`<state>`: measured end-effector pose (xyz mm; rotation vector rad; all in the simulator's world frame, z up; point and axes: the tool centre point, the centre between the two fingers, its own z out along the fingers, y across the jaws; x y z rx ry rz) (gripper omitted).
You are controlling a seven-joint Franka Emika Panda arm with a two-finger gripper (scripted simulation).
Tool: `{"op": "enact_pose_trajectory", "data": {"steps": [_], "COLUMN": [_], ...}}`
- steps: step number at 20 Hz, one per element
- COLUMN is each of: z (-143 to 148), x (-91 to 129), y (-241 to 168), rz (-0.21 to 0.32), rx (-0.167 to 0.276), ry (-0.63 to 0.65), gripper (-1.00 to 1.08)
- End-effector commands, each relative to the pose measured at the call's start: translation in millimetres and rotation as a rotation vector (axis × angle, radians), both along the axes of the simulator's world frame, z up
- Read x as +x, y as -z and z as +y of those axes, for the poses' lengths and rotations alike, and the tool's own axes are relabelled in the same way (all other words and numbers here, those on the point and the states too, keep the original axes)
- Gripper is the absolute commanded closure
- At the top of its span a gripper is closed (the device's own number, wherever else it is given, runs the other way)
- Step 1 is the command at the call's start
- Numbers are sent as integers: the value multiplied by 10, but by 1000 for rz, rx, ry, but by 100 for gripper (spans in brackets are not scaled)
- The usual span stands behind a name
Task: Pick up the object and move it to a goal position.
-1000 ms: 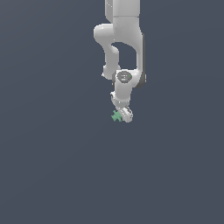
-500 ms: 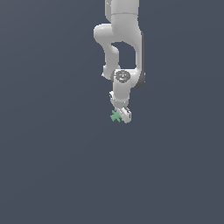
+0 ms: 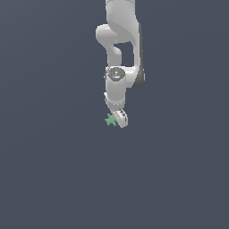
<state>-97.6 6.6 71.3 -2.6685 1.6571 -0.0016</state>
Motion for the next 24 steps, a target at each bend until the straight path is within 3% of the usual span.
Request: {"op": "enact_pose_trajectory", "data": {"steps": [1, 13, 24], "z": [-149, -779, -961], "x": [137, 783, 1003], "y": [-155, -821, -1012], "rz": [0, 1, 1], "rx": [-1, -1, 0], "ry": [0, 0, -1], "gripper": [108, 108, 108]}}
